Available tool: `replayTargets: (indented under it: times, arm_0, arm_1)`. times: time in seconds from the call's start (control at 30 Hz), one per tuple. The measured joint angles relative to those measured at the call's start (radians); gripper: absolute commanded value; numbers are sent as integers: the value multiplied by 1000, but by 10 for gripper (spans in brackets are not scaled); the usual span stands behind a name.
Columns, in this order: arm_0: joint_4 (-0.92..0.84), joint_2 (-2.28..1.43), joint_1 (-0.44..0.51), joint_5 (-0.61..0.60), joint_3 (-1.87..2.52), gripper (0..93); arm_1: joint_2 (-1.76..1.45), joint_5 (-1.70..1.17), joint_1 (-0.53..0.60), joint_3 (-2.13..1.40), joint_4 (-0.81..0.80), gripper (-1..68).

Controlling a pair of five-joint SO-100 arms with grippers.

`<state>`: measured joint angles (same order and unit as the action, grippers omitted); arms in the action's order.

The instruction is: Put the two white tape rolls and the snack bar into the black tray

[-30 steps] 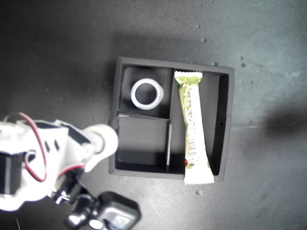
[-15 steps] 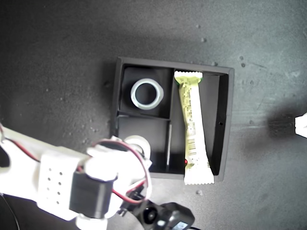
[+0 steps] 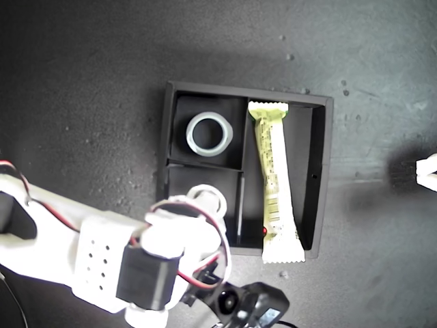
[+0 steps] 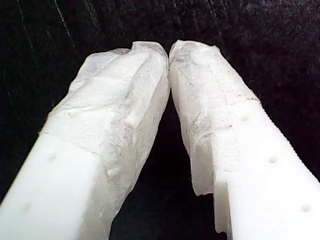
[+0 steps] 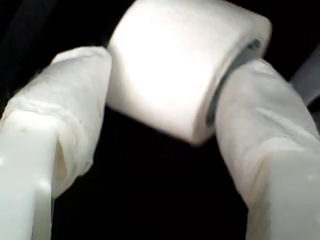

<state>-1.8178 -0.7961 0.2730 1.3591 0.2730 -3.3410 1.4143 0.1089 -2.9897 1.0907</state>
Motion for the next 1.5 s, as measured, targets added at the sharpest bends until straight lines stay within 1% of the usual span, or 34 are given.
replayTargets:
  times: [0.13,0.23,0.33,0.43,0.47,0.5,0.6,0.73,0.9,1.0,1.1,1.2,1.3,1.37,1.5]
  arm_0:
    - [0,-71,8,-5,64,223]
    - [0,-190,3,-9,172,197]
    - [0,-400,-17,-14,385,120]
    - [11,-724,-84,-14,726,18]
    - [40,-853,-114,-14,862,2]
    - [84,-986,-152,-23,997,2]
    - [201,-1365,-199,-46,1401,1]
    - [348,-1763,-199,-52,1878,1]
    - [457,-2057,-216,-46,2301,1]
    - [474,-2214,-216,-46,2462,1]
    - [471,-2399,-218,-43,2594,1]
    - [454,-2531,-215,-40,2684,1]
    - [453,-2542,-215,-35,2720,1]
    - [453,-2542,-219,-25,2746,1]
    - [472,-2542,-219,20,2804,0]
  arm_1:
    - [0,0,0,18,14,-3]
    - [0,0,-2,31,37,-3]
    - [0,0,-12,34,75,-3]
    - [0,0,-28,34,106,-3]
    - [0,0,-32,34,109,-3]
    - [0,0,-40,34,117,-3]
    - [0,11,-64,-2,132,-3]
    - [-2,43,-94,-67,109,-4]
    - [-2,89,-146,-120,95,-4]
    - [-2,152,-173,-121,135,-4]
    - [-2,233,-201,-121,215,-4]
    - [-2,247,-210,-121,241,-3]
    - [-3,247,-213,-121,247,5]
    - [-3,247,-222,-123,249,36]
    - [-3,247,-155,-123,249,45]
